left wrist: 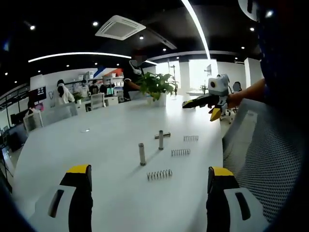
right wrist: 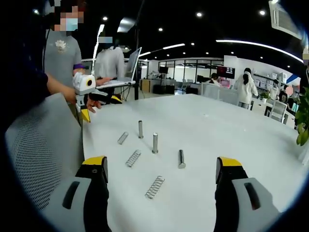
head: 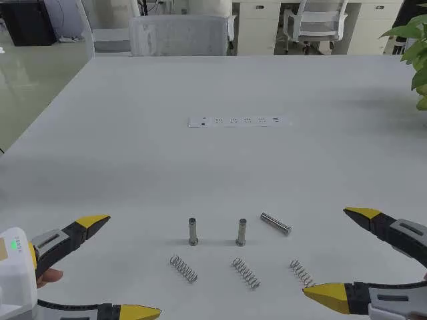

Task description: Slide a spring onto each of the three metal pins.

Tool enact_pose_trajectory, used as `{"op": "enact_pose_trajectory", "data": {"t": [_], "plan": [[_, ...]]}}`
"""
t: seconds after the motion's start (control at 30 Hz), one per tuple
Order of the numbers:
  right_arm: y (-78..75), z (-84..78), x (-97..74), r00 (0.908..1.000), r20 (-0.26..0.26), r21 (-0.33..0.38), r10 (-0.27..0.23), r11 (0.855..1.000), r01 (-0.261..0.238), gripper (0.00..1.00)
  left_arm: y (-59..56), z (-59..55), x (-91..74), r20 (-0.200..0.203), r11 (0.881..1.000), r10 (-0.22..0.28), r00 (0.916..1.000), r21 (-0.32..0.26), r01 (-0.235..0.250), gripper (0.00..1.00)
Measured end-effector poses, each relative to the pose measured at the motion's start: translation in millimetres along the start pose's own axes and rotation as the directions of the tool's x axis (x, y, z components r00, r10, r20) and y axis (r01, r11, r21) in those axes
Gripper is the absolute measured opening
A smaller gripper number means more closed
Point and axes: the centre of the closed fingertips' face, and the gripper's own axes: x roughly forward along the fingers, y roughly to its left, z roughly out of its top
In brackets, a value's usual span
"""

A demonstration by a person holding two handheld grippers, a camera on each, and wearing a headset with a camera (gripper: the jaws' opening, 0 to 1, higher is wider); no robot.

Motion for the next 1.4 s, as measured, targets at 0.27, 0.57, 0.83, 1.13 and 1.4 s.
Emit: {"op": "enact_pose_trajectory", "data": {"t": [0.27, 0.57, 0.83, 1.13, 1.4], "plan": [[1.0, -2.4, 0.6, 1.0000, -0.004, 0.002, 0.001, 1.000, -0.001, 0.92, -2.8, -4.1, 0.7, -0.015, 1.000, -0.014, 0.9998, -0.009, 0.014, 0.96], [0.4, -3.5, 1.3, 1.0000, -0.009, 0.001, 0.003, 1.000, -0.003, 0.92, -3.8, -5.8, 0.7, -0.020, 1.000, -0.021, 0.9996, -0.016, 0.021, 0.96], [0.4, -3.8, 1.2, 0.9999, -0.012, 0.001, 0.001, 1.000, -0.001, 0.91, -4.0, -6.0, 0.7, -0.018, 1.000, -0.021, 0.9996, -0.016, 0.021, 0.96], [0.7, -5.5, 0.3, 0.9999, -0.017, 0.003, -0.001, 1.000, 0.002, 0.91, -5.4, -6.7, 0.7, -0.021, 1.000, -0.023, 0.9995, -0.019, 0.023, 0.96], [0.4, -7.2, 1.1, 0.9997, -0.022, 0.008, -0.002, 1.000, 0.002, 0.90, -5.3, -7.1, 1.4, -0.024, 0.999, -0.026, 0.9994, -0.019, 0.026, 0.96]]}}
